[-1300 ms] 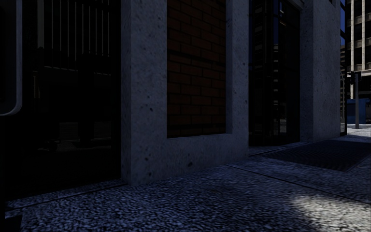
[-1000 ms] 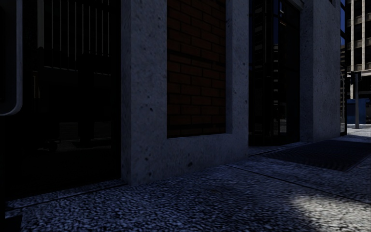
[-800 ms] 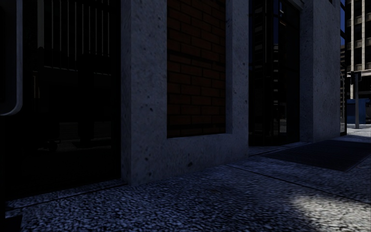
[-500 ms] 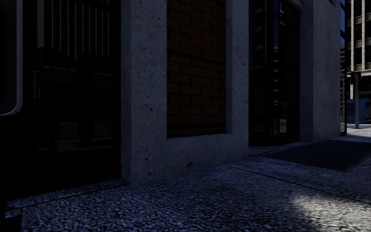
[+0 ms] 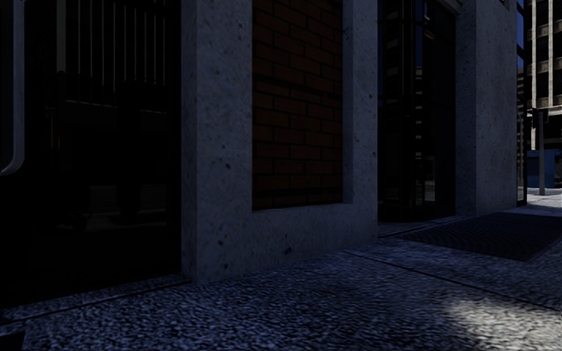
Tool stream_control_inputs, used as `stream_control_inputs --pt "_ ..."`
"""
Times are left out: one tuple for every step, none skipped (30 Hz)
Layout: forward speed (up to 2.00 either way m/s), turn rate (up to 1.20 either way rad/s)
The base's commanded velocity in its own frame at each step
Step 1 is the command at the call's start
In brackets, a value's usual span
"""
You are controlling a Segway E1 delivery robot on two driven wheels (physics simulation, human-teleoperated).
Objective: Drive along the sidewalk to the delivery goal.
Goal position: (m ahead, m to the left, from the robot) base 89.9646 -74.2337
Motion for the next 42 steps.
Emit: stream_control_inputs --pt "1.95 0.0" --pt "1.93 0.0" --pt "1.85 -0.08" --pt "1.81 -0.22" --pt "1.81 -0.22" --pt "1.79 -0.33" --pt "1.78 -0.47" --pt "1.77 -0.55" --pt "1.77 -0.55" --pt "1.72 -0.57" --pt "1.67 -0.58" --pt "1.59 -0.58" --pt "1.59 -0.58" --pt "1.47 -0.59" --pt "1.27 -0.66" --pt "1.16 -0.71" --pt "1.16 -0.71" --pt "1.14 -0.72" --pt "1.13 -0.73" --pt "1.12 -0.73" --pt "1.12 -0.73" --pt "1.12 -0.73" --pt "1.12 -0.73" --pt "1.12 -0.73" --pt "1.12 -0.73" --pt "1.12 -0.73" --pt "1.12 -0.73" --pt "1.12 -0.73" --pt "1.12 -0.73" --pt "1.12 -0.73" --pt "1.12 -0.73" --pt "1.12 -0.73" --pt "1.12 -0.73" --pt "1.17 -0.73" --pt "1.25 -0.73" --pt "1.33 -0.73" --pt "1.33 -0.73" --pt "1.52 -0.73" --pt "1.7 -0.73" --pt "1.76 -0.73" --pt "1.86 -0.73" --pt "1.86 -0.73"
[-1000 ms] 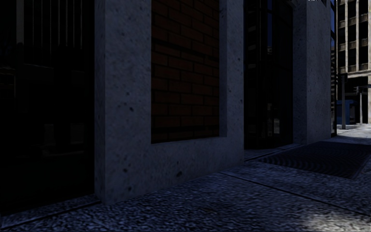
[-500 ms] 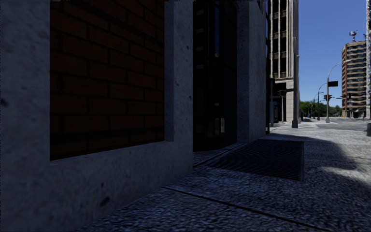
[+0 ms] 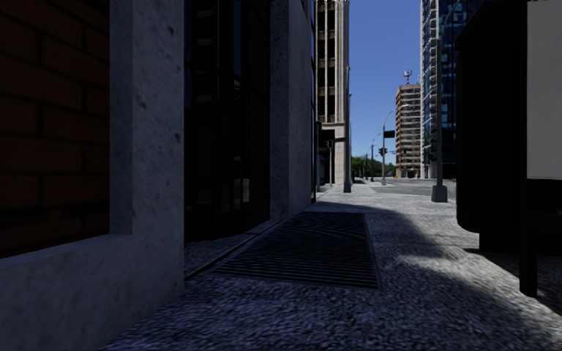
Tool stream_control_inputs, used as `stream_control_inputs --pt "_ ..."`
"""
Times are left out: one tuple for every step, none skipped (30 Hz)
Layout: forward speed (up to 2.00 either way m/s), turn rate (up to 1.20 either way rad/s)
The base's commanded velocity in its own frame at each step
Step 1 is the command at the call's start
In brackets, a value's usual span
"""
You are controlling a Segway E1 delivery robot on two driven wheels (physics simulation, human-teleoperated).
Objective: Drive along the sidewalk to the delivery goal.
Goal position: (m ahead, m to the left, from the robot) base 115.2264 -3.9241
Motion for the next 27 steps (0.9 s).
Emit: stream_control_inputs --pt "1.94 -0.73" --pt "1.97 -0.29" --pt "1.97 -0.29" --pt "1.97 0.0" --pt "1.97 0.0" --pt "1.97 0.0" --pt "1.97 0.0" --pt "1.97 0.0" --pt "1.97 0.0" --pt "1.97 0.0" --pt "1.97 0.0" --pt "1.97 0.0" --pt "1.98 0.0" --pt "2.0 0.0" --pt "2.0 0.0" --pt "2.0 0.0" --pt "2.0 -0.42" --pt "2.0 -0.56" --pt "2.0 -0.67" --pt "2.0 -0.67" --pt "2.0 -0.7" --pt "2.0 -0.7" --pt "2.0 -0.71" --pt "2.0 -0.71" --pt "2.0 -0.71" --pt "2.0 -0.7" --pt "2.0 -0.63"
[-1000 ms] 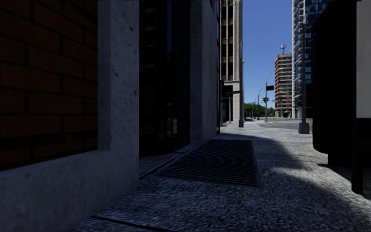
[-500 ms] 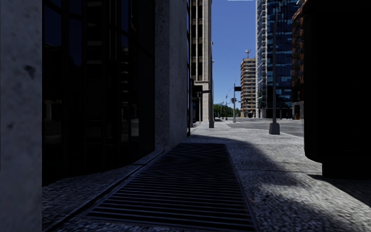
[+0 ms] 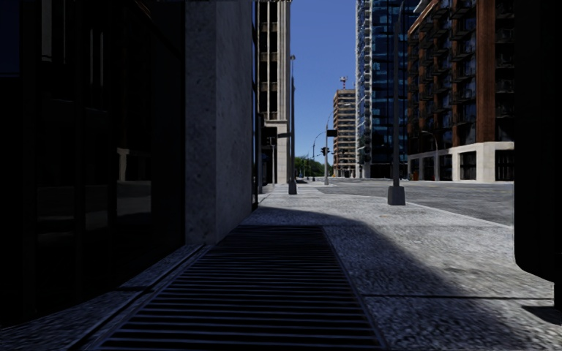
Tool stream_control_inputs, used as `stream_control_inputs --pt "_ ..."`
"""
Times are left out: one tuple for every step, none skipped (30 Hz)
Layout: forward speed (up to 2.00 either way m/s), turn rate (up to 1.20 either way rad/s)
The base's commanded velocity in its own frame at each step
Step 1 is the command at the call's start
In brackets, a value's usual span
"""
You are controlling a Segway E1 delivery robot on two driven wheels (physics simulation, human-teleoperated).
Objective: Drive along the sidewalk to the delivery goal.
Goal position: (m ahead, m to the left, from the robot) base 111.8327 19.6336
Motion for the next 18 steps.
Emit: stream_control_inputs --pt "2.0 -0.42" --pt "2.0 -0.42" --pt "2.0 0.0" --pt "2.0 0.0" --pt "2.0 0.0" --pt "2.0 0.0" --pt "2.0 0.0" --pt "2.0 0.0" --pt "2.0 0.0" --pt "2.0 0.0" --pt "2.0 0.0" --pt "2.0 0.0" --pt "2.0 0.0" --pt "2.0 0.0" --pt "2.0 0.0" --pt "2.0 0.0" --pt "2.0 0.0" --pt "2.0 0.0"
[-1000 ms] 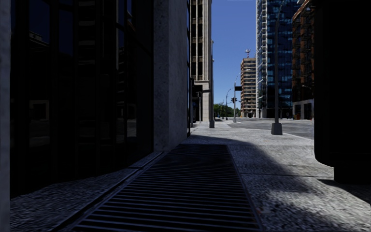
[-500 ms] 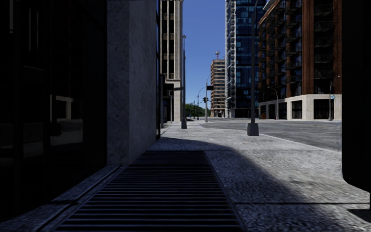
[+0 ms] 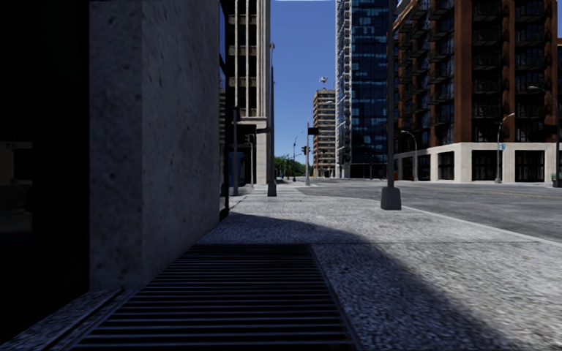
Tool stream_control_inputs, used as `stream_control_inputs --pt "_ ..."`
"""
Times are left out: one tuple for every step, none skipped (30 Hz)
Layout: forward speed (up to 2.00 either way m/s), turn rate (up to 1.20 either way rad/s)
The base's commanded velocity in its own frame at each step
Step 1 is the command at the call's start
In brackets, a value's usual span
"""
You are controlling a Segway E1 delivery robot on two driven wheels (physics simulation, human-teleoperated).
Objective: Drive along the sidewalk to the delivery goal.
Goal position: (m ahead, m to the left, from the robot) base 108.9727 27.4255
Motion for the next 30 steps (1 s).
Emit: stream_control_inputs --pt "2.0 0.0" --pt "2.0 0.0" --pt "2.0 0.0" --pt "2.0 0.0" --pt "2.0 0.0" --pt "2.0 0.0" --pt "2.0 0.0" --pt "2.0 0.0" --pt "2.0 0.0" --pt "2.0 0.0" --pt "2.0 0.0" --pt "2.0 0.0" --pt "2.0 0.0" --pt "2.0 0.0" --pt "2.0 0.0" --pt "2.0 0.0" --pt "2.0 0.0" --pt "2.0 0.0" --pt "2.0 0.0" --pt "2.0 0.0" --pt "2.0 0.0" --pt "2.0 0.0" --pt "2.0 0.0" --pt "2.0 0.0" --pt "2.0 0.0" --pt "2.0 0.0" --pt "2.0 0.0" --pt "2.0 0.0" --pt "2.0 0.0" --pt "2.0 0.0"
